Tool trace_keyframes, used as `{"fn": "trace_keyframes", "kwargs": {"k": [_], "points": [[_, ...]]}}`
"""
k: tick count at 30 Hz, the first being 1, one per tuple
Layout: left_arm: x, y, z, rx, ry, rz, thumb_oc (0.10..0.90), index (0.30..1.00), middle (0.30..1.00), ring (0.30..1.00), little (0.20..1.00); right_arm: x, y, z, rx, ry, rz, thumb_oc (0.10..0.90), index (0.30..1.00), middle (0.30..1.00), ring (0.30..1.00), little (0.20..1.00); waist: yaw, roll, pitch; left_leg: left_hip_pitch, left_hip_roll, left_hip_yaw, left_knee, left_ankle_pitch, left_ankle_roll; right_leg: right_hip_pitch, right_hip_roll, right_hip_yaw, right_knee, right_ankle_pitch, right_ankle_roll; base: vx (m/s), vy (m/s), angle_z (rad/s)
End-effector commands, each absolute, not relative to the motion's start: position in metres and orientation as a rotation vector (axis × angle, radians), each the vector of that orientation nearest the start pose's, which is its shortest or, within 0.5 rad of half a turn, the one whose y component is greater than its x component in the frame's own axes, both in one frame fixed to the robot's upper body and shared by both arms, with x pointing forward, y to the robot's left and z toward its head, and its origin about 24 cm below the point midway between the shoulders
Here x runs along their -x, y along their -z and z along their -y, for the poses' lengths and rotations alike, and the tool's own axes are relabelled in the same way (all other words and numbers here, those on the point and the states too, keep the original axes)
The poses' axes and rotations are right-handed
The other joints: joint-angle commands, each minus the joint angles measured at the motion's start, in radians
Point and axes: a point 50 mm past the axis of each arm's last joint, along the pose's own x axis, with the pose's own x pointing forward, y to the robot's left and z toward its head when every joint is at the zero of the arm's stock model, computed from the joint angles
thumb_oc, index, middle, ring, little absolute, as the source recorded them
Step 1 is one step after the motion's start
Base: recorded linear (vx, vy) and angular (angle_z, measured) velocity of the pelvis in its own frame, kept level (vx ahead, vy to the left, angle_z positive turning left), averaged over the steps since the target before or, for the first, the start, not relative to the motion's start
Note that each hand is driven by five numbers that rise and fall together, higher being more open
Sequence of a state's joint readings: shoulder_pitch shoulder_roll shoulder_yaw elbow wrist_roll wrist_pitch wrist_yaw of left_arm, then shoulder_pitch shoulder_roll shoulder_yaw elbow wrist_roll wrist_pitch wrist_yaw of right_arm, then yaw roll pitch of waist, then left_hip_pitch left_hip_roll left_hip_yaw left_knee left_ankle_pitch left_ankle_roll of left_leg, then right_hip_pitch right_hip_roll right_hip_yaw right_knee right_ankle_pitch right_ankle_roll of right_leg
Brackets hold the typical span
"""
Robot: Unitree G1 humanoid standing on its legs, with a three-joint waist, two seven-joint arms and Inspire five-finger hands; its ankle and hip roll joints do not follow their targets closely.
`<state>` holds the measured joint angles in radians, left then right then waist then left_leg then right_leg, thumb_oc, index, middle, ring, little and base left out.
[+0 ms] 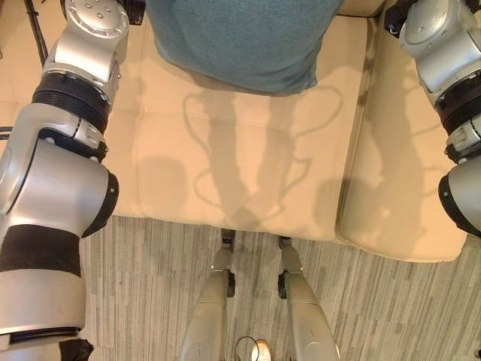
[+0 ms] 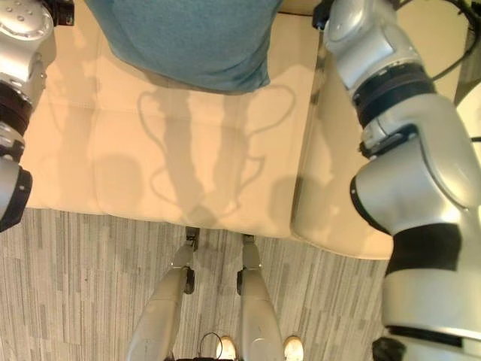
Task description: Pick up all the scattered cushions and arrange them neatly on the sofa.
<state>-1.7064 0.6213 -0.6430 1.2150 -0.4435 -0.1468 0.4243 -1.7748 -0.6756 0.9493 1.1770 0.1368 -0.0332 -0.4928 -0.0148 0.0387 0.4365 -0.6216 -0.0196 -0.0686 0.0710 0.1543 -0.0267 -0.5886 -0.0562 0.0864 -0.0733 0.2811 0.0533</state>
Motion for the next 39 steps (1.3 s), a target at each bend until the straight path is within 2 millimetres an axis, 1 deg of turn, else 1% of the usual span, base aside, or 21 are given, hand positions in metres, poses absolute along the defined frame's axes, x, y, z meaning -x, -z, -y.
{"fn": "trace_keyframes", "kwargs": {"k": [1,3,5,6,7,8,9,10,13,16,18,19,21,22,24,27,30,32,36,37,39], "points": [[-0.386,-0.398,-0.245,-0.385,-0.666,0.604,0.800,0.900,0.900,0.900,0.900,-0.383,-0.413,0.227,1.002,0.764,0.621,0.800,0.900,0.900,0.900,0.900,0.034,0.045,-0.121,0.069,-0.021,-0.017,-0.145,-0.040,-0.088,0.025,-0.007,0.017,0.003,-0.159,0.120,0.00,0.000,0.00],[-0.386,-0.398,-0.245,-0.385,-0.666,0.604,0.800,0.900,0.900,0.900,0.900,-0.383,-0.413,0.227,1.002,0.764,0.621,0.800,0.900,0.900,0.900,0.900,0.034,0.045,-0.121,0.069,-0.021,-0.017,-0.145,-0.040,-0.088,0.025,-0.007,0.017,0.003,-0.159,0.120,0.00,0.000,0.00],[-0.376,-0.399,-0.273,-0.396,-0.757,0.584,0.800,0.900,0.900,0.900,0.900,-0.379,-0.416,0.237,0.983,0.809,0.632,0.800,0.900,0.900,0.900,0.900,0.038,0.053,-0.123,0.067,-0.021,-0.014,-0.146,-0.039,-0.090,0.022,-0.005,0.018,0.004,-0.161,0.117,0.00,0.000,0.00],[-0.376,-0.399,-0.273,-0.396,-0.757,0.584,0.800,0.900,0.900,0.900,0.900,-0.379,-0.416,0.237,0.983,0.809,0.632,0.800,0.900,0.900,0.900,0.900,0.037,0.053,-0.124,0.066,-0.021,-0.014,-0.146,-0.038,-0.090,0.021,-0.005,0.018,0.004,-0.161,0.118,0.00,0.000,0.00],[-0.372,-0.397,-0.284,-0.389,-0.788,0.574,0.800,0.900,0.900,0.900,0.900,-0.378,-0.416,0.238,0.957,0.815,0.645,0.800,0.900,0.900,0.900,0.900,0.038,0.054,-0.125,0.069,-0.020,-0.014,-0.146,-0.039,-0.090,0.024,-0.003,0.019,0.005,-0.163,0.117,0.00,0.000,0.00],[-0.371,-0.395,-0.290,-0.394,-0.806,0.565,0.800,0.900,0.900,0.900,0.900,-0.377,-0.416,0.239,0.947,0.821,0.653,0.800,0.900,0.900,0.900,0.900,0.040,0.056,-0.126,0.073,-0.019,-0.014,-0.144,-0.044,-0.090,0.028,-0.002,0.019,0.006,-0.168,0.116,0.00,0.000,0.00],[-0.370,-0.395,-0.290,-0.394,-0.807,0.565,0.800,0.900,0.900,0.900,0.900,-0.377,-0.416,0.239,0.947,0.821,0.653,0.800,0.900,0.900,0.900,0.900,0.039,0.055,-0.127,0.070,-0.020,-0.013,-0.145,-0.040,-0.090,0.024,-0.003,0.019,0.005,-0.165,0.116,0.00,0.000,0.00],[-0.368,-0.392,-0.298,-0.406,-0.841,0.552,0.800,0.900,0.900,0.900,0.900,-0.375,-0.416,0.240,0.940,0.844,0.677,0.800,0.900,0.900,0.900,0.900,0.041,0.058,-0.132,0.071,-0.019,-0.014,-0.145,-0.041,-0.090,0.026,-0.003,0.019,0.005,-0.168,0.115,0.00,0.000,0.00],[-0.364,-0.387,-0.309,-0.383,-0.889,0.545,0.800,0.900,0.900,0.900,0.900,-0.368,-0.425,0.239,0.814,0.881,0.751,0.800,0.900,0.900,0.900,0.900,0.041,0.061,-0.137,0.077,-0.017,-0.013,-0.146,-0.044,-0.090,0.031,-0.001,0.017,0.007,-0.175,0.113,0.00,0.000,0.00],[-0.359,-0.382,-0.321,-0.343,-0.924,0.532,0.800,0.900,0.900,0.900,0.900,-0.362,-0.430,0.243,0.627,0.868,0.793,0.800,0.900,0.900,0.900,0.900,0.041,0.062,-0.144,0.085,-0.015,-0.012,-0.146,-0.054,-0.090,0.042,0.001,0.016,0.007,-0.184,0.112,0.00,0.000,0.00],[-0.359,-0.382,-0.321,-0.343,-0.924,0.533,0.800,0.900,0.900,0.900,0.900,-0.362,-0.430,0.243,0.626,0.868,0.793,0.800,0.900,0.900,0.900,0.900,0.040,0.061,-0.145,0.081,-0.016,-0.012,-0.148,-0.047,-0.090,0.037,0.000,0.017,0.007,-0.179,0.112,0.00,0.000,0.00],[-0.358,-0.380,-0.325,-0.312,-0.928,0.527,0.800,0.900,0.900,0.900,0.900,-0.359,-0.432,0.245,0.477,0.836,0.815,0.800,0.900,0.900,0.900,0.900,0.039,0.060,-0.148,0.087,-0.014,-0.012,-0.148,-0.049,-0.091,0.042,0.001,0.016,0.008,-0.183,0.111,0.00,0.000,0.00],[-0.355,-0.381,-0.330,-0.222,-0.920,0.552,0.800,0.900,0.900,0.900,0.900,-0.358,-0.433,0.244,0.347,0.780,0.830,0.800,0.900,0.900,0.900,0.900,0.037,0.054,-0.154,0.095,-0.012,-0.011,-0.149,-0.053,-0.092,0.049,0.002,0.016,0.010,-0.189,0.109,0.00,0.000,0.00],[-0.352,-0.388,-0.328,-0.105,-0.889,0.615,0.800,0.900,0.900,0.900,0.900,-0.356,-0.434,0.244,0.298,0.754,0.847,0.800,0.900,0.900,0.900,0.900,0.036,0.052,-0.156,0.103,-0.009,-0.010,-0.149,-0.056,-0.093,0.054,0.002,0.016,0.013,-0.193,0.107,0.05,-0.022,-0.01],[-0.348,-0.391,-0.327,0.069,-0.851,0.691,0.800,0.900,0.900,0.900,0.900,-0.356,-0.432,0.240,0.272,0.725,0.864,0.800,0.900,0.900,0.900,0.900,0.034,0.047,-0.158,0.112,-0.007,-0.007,-0.149,-0.061,-0.094,0.062,0.003,0.016,0.015,-0.198,0.106,0.00,0.000,0.00],[-0.345,-0.394,-0.329,0.197,-0.820,0.734,0.800,0.900,0.900,0.900,0.900,-0.357,-0.427,0.239,0.233,0.696,0.866,0.800,0.900,0.900,0.900,0.900,0.029,0.048,-0.165,0.124,-0.007,-0.003,-0.147,-0.069,-0.094,0.072,0.007,0.020,0.023,-0.205,0.104,0.01,0.003,-0.03],[-0.343,-0.395,-0.331,0.223,-0.807,0.745,0.800,0.900,0.900,0.900,0.900,-0.358,-0.423,0.241,0.213,0.686,0.863,0.800,0.900,0.900,0.900,0.900,0.027,0.051,-0.166,0.130,-0.007,-0.001,-0.141,-0.075,-0.092,0.076,0.006,0.022,0.026,-0.208,0.103,0.00,0.000,0.00],[-0.341,-0.397,-0.334,0.191,-0.796,0.747,0.800,0.900,0.900,0.900,0.900,-0.358,-0.419,0.247,0.215,0.685,0.852,0.800,0.900,0.900,0.900,0.900,0.026,0.058,-0.172,0.138,-0.007,0.002,-0.137,-0.079,-0.092,0.086,0.005,0.022,0.027,-0.210,0.103,0.00,0.000,0.00],[-0.343,-0.379,-0.343,0.128,-0.816,0.688,0.800,0.900,0.900,0.900,0.900,-0.352,-0.420,0.251,0.117,0.656,0.898,0.800,0.900,0.900,0.900,0.900,0.027,0.063,-0.182,0.155,-0.007,0.008,-0.130,-0.087,-0.089,0.103,0.004,0.020,0.033,-0.216,0.102,0.00,0.000,0.00],[-0.344,-0.369,-0.348,0.101,-0.823,0.661,0.800,0.900,0.900,0.900,0.900,-0.348,-0.421,0.255,0.122,0.670,0.922,0.800,0.900,0.900,0.900,0.900,0.027,0.060,-0.187,0.161,-0.006,0.008,-0.128,-0.090,-0.088,0.110,0.004,0.020,0.033,-0.219,0.102,0.06,-0.033,-0.03],[-0.347,-0.345,-0.353,0.065,-0.823,0.613,0.800,0.900,0.900,0.900,0.900,-0.338,-0.420,0.260,0.211,0.693,0.973,0.800,0.900,0.900,0.900,0.900,0.025,0.055,-0.196,0.181,-0.005,0.007,-0.127,-0.098,-0.085,0.129,0.004,0.017,0.033,-0.227,0.101,0.06,-0.038,-0.02]]}}
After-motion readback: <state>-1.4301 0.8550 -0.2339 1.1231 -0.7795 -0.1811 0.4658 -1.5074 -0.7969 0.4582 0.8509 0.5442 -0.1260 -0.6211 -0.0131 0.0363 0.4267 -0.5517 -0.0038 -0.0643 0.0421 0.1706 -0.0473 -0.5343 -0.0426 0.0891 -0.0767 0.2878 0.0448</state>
